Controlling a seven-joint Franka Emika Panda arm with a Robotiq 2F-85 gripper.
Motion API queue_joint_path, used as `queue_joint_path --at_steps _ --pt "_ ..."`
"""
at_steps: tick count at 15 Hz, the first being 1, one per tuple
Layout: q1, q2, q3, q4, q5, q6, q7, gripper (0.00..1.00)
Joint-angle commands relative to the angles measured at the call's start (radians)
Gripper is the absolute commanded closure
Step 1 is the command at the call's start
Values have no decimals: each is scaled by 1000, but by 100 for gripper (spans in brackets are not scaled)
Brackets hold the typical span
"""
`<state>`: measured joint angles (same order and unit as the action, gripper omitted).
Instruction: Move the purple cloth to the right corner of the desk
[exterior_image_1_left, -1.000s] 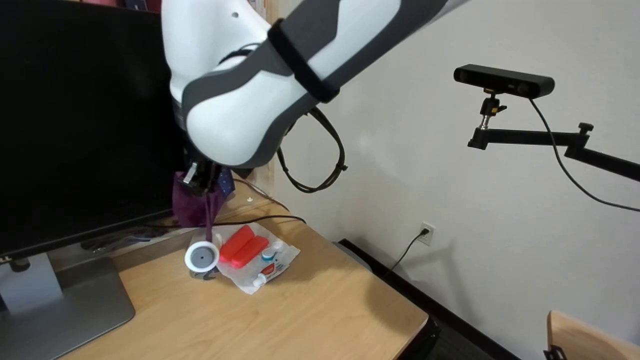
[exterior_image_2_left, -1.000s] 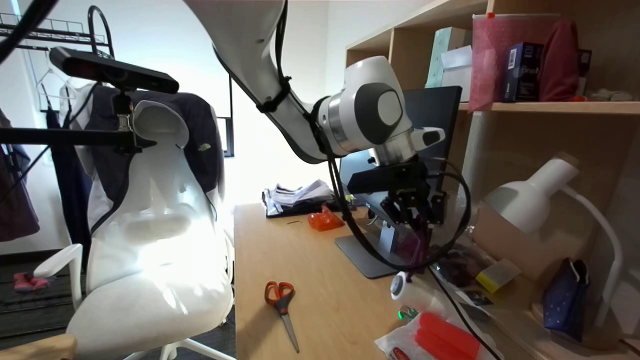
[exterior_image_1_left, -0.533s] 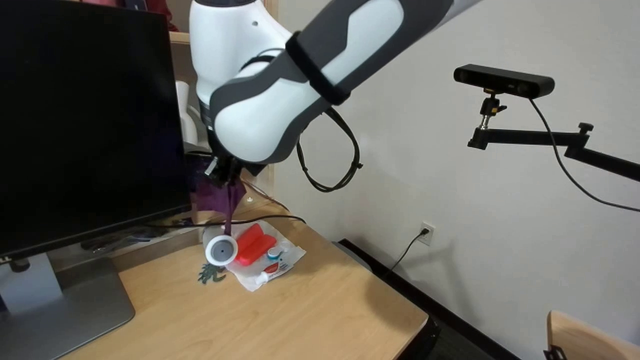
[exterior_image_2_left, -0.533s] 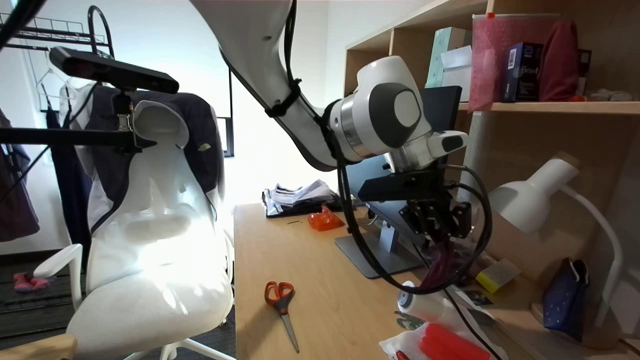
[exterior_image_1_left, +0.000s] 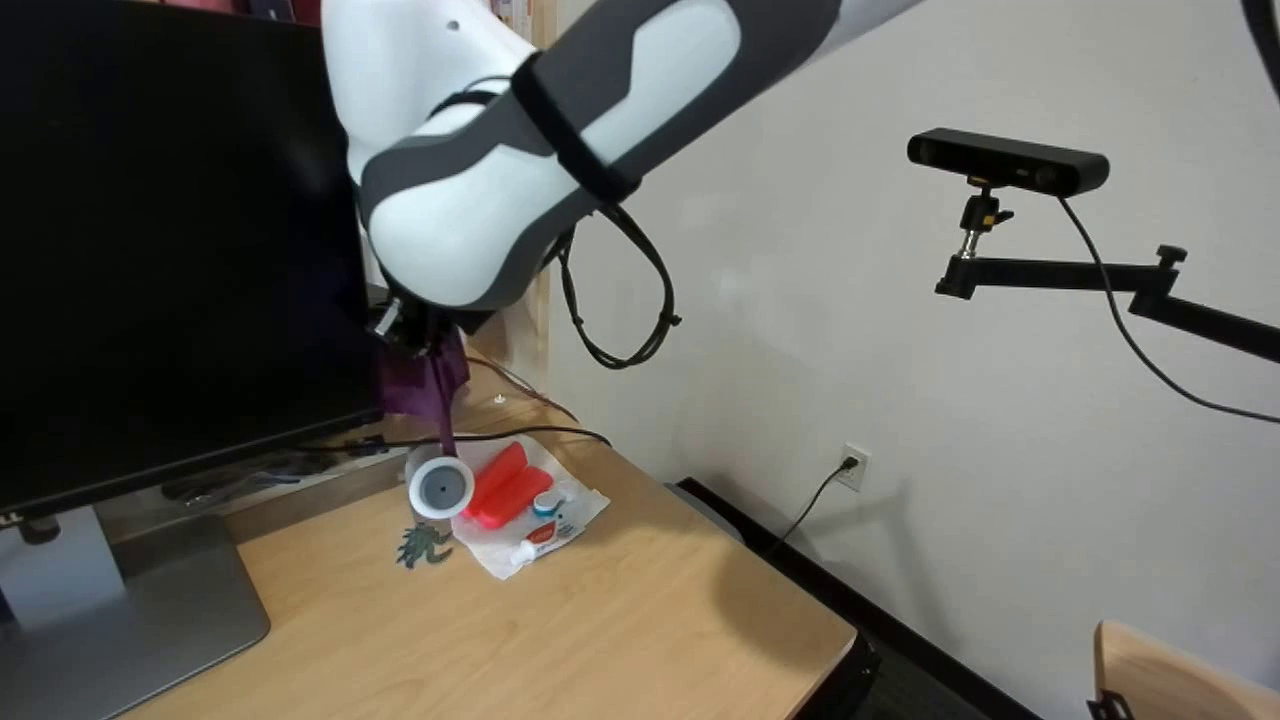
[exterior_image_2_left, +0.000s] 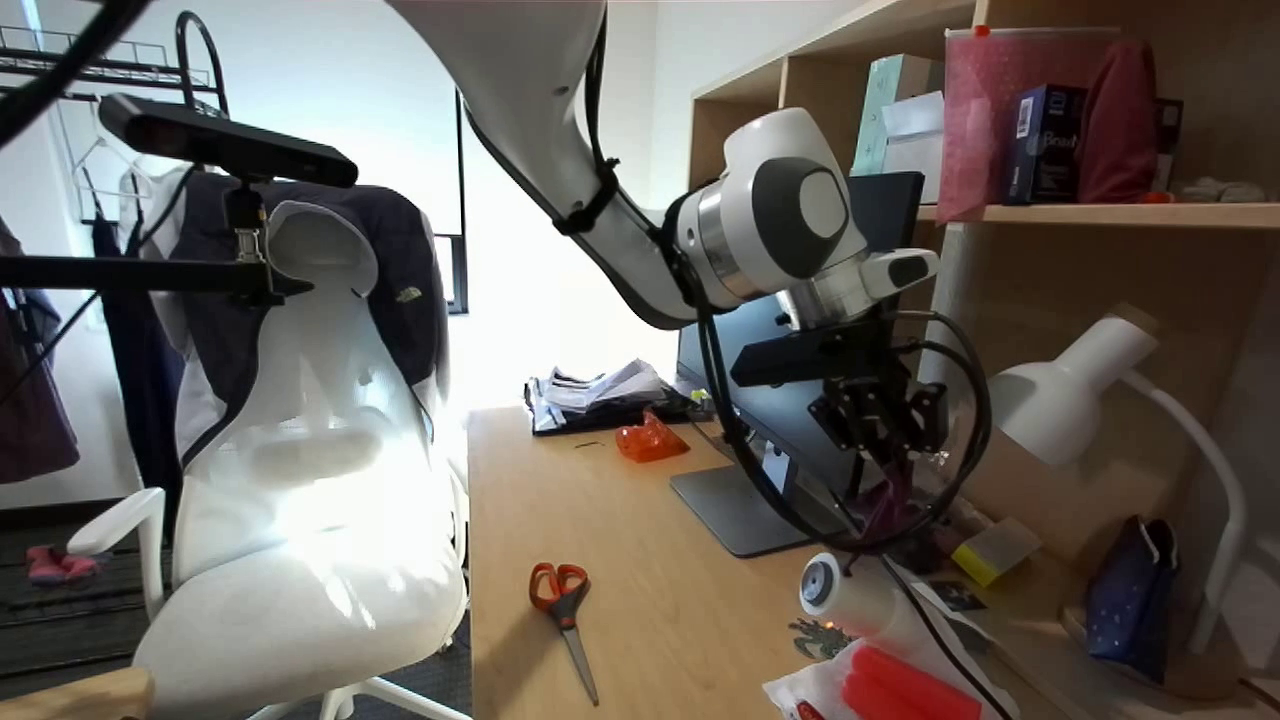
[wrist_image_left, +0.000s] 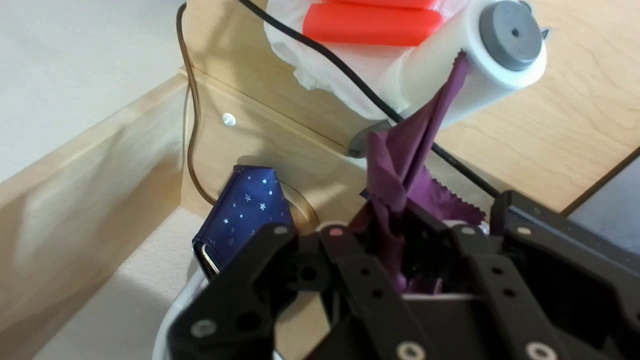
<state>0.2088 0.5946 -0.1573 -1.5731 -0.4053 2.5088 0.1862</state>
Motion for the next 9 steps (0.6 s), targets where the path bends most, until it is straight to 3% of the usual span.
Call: queue_joint_path --at_steps 1,6,9 --pt "-61 153 27 219 33 -64 -87 91" --pt "-119 278 20 370 42 -60 -135 91" --pt "-134 275 15 367 37 -45 -142 91"
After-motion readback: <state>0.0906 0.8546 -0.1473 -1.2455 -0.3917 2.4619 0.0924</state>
